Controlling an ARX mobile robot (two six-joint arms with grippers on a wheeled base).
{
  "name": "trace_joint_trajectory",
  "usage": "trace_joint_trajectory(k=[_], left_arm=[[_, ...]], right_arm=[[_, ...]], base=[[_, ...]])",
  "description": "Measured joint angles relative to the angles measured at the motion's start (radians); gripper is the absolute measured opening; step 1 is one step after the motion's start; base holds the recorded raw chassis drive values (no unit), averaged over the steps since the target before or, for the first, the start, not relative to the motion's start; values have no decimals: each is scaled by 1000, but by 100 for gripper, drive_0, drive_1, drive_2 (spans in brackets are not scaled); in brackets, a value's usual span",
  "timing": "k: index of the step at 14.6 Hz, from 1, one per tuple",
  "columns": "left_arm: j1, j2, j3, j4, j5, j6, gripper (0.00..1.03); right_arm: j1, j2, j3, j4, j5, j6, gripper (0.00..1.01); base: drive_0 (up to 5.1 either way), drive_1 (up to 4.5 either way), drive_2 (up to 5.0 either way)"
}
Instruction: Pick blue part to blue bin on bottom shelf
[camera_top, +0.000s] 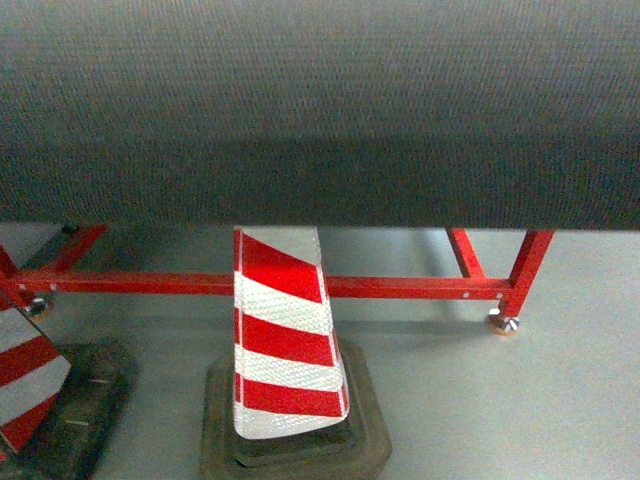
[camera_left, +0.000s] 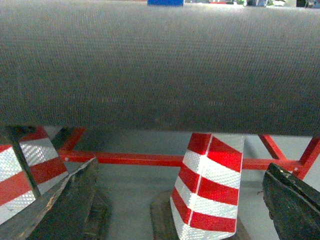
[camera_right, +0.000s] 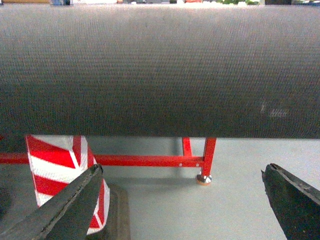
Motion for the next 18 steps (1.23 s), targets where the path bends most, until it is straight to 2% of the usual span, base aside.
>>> trace_joint_trajectory(k=[18], left_arm=[[0, 0, 0, 0, 0, 0, 98]], right_arm=[[0, 0, 0, 0, -1, -1, 98]], base=[[0, 0, 0]])
